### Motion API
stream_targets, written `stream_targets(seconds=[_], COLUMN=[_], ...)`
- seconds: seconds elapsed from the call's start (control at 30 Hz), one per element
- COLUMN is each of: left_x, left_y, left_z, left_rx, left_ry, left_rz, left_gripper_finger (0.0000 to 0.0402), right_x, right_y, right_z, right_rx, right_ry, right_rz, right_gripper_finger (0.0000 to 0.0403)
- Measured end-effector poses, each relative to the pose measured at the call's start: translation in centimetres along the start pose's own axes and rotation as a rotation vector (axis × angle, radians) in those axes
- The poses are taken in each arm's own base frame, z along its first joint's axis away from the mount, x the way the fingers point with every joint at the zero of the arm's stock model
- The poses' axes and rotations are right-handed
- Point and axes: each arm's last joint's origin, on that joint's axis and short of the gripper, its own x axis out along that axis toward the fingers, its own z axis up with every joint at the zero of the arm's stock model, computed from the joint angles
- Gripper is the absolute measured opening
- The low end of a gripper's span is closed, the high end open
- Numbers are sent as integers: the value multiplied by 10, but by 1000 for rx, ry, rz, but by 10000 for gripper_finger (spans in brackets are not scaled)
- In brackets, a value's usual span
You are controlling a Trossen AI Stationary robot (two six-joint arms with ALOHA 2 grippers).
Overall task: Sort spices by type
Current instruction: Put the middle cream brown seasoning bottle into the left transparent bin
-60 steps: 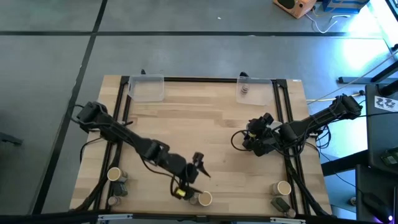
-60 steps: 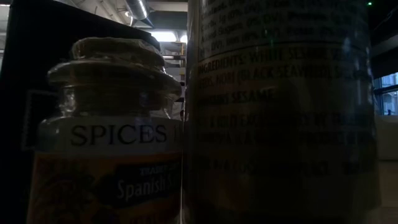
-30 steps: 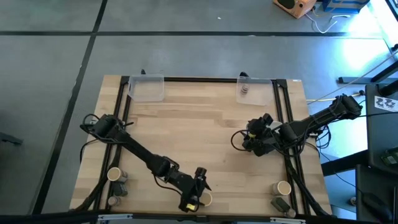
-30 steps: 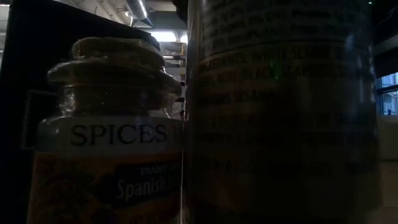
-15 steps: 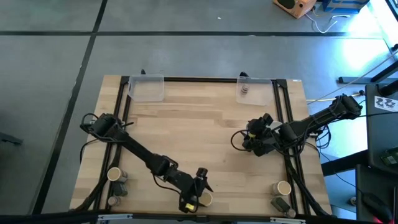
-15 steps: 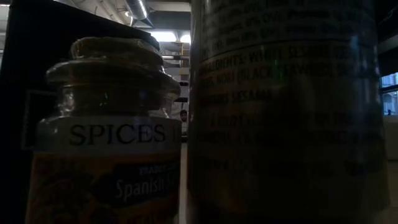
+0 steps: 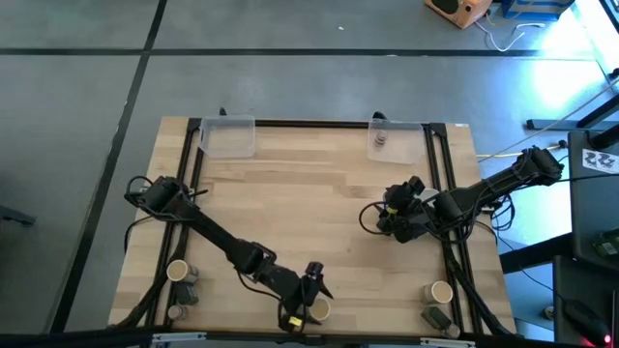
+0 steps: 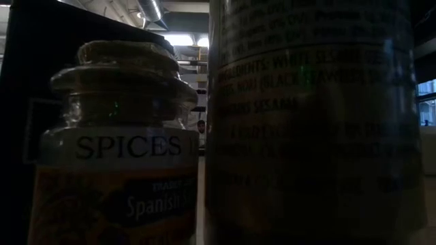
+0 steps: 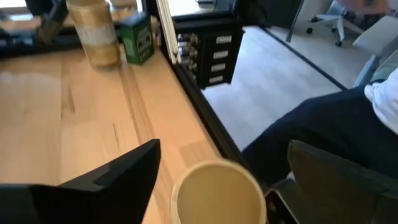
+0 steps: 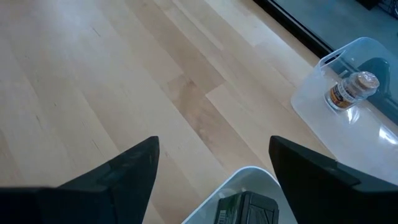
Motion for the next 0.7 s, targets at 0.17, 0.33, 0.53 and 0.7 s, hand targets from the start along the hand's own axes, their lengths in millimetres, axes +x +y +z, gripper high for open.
stream_targets(seconds=[0.17,0.33,0.53,0.7], left_x=[0,0,8,14], left_y=[-1,-1,0,1], left_z=[-4,-6,-17,-25], left_rx=[9,7,10,10], left_ry=[35,54,85,105], left_rz=[1,3,15,21], left_gripper_finger=[391,396,396,395], right_x=[0,0,0,0], right_y=[0,0,0,0], right_z=[0,0,0,0], right_rx=[0,0,0,0], right_ry=[-1,-1,-2,-2], right_rz=[0,-1,-1,-1], right_gripper_finger=[303,303,303,303])
